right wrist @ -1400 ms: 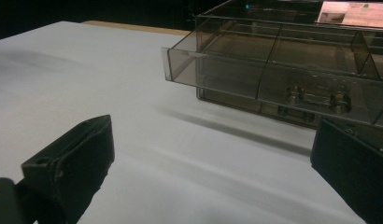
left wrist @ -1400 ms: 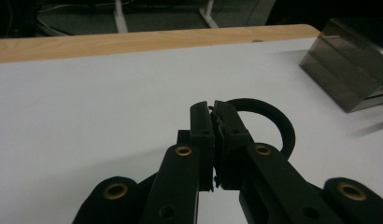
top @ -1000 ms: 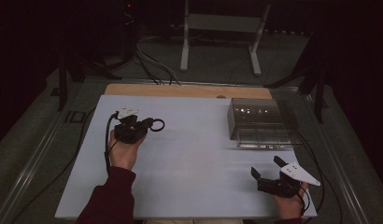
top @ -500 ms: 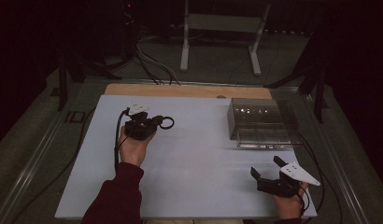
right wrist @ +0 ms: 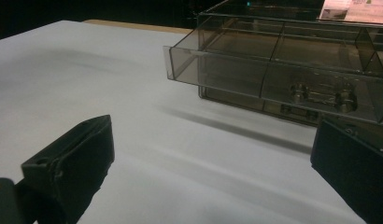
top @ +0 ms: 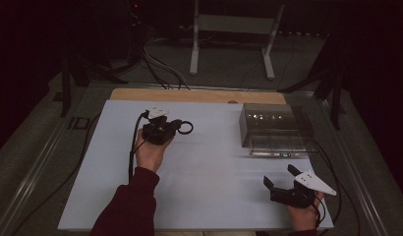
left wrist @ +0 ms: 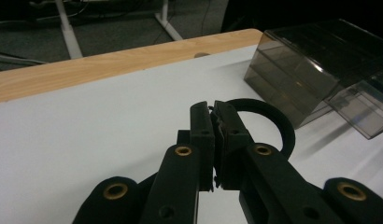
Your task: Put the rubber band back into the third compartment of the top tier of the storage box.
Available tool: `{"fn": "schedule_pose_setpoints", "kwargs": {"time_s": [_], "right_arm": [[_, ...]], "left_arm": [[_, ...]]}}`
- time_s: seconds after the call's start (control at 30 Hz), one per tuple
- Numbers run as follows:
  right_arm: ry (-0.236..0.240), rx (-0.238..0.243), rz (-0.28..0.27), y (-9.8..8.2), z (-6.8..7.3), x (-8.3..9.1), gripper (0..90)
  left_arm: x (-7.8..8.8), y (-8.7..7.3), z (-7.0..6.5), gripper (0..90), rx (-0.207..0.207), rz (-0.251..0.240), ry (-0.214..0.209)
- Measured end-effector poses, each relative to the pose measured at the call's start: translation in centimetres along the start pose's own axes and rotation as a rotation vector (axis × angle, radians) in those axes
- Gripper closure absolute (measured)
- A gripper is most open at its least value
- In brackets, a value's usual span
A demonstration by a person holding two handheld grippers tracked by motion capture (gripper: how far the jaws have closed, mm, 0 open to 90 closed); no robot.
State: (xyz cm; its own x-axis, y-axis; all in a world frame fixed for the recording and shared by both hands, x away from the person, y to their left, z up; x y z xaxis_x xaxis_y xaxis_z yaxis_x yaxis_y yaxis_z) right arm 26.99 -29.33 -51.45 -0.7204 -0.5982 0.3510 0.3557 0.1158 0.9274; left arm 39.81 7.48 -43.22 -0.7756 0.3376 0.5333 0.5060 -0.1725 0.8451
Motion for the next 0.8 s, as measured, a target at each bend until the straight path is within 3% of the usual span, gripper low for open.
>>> {"fn": "schedule_pose_setpoints", "kwargs": {"time_s": [0.27, 0.8], "right_arm": [[0.001, 0.003, -0.003, 0.1, 0.1, 0.0, 0.2], [0.004, 0.010, -0.006, 0.1, 0.2, 0.0, 0.2]], "left_arm": [[-0.9, 0.9, -1.6, 88.3, -0.009, -0.014, -0.038], [-2.5, 2.5, -4.0, 88.3, -0.038, -0.023, -0.074]]}}
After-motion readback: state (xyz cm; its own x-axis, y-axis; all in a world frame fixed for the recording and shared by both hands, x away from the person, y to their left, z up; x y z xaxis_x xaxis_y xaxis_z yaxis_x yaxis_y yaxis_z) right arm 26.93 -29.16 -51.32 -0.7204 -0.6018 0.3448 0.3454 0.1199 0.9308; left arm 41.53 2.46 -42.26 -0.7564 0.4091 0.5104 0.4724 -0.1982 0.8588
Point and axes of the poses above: each handheld gripper's, and its own axes: x roughly backward along the jaws, y roughly out of its top, z roughly to its left, the point moved 5 cm from there along -x, roughly forward along the jaws, and after that the axes turned 13 degrees about y, right-handed, at the moved point
